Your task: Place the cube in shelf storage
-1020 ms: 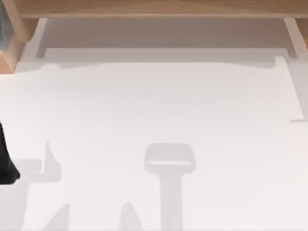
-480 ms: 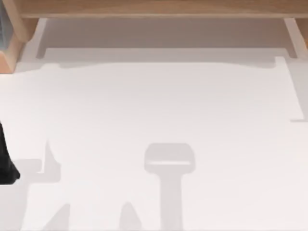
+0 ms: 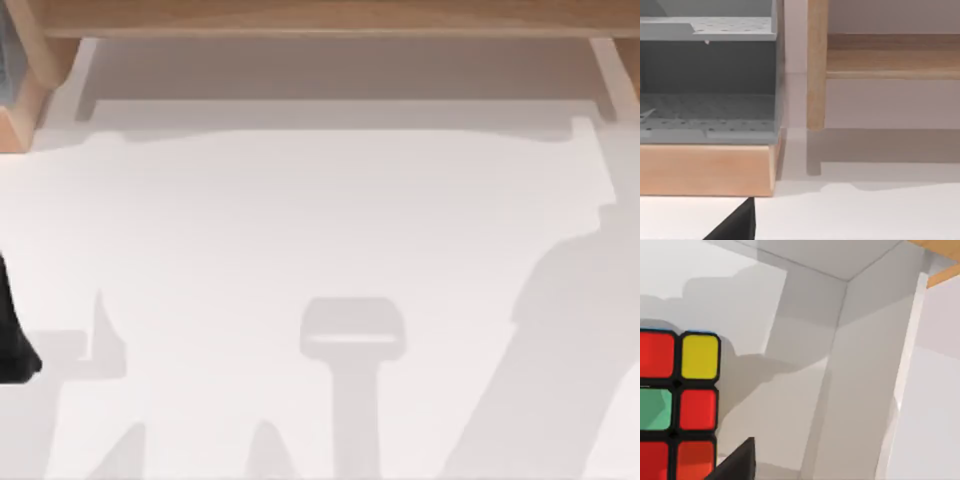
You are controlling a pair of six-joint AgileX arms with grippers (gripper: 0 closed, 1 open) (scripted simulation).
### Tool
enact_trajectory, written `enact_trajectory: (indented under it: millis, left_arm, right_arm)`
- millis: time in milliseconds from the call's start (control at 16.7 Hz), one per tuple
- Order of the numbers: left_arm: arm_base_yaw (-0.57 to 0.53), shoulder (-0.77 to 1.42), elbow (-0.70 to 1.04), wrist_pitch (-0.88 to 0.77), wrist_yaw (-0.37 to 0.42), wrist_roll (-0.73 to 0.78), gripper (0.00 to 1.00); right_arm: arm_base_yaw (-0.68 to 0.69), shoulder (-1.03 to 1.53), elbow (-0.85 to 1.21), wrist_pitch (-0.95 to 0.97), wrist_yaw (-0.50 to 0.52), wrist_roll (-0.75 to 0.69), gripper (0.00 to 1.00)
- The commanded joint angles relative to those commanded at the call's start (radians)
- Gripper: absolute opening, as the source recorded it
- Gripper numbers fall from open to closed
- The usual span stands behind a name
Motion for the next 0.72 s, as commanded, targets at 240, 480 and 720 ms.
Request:
enact_trajectory:
  millis: [240,480,720]
  left_arm:
    - [0.0,0.0,0.0,0.0,0.0,0.0,1.0]
    - [0.0,0.0,0.0,0.0,0.0,0.0,1.0]
    - [0.0,0.0,0.0,0.0,0.0,0.0,1.0]
  right_arm:
    - [0.085,0.11,0.181,-0.298,0.032,0.115,1.0]
    - [0.12,0.179,0.261,-0.428,0.047,0.172,1.0]
    - [0.121,0.183,0.265,-0.434,0.048,0.175,1.0]
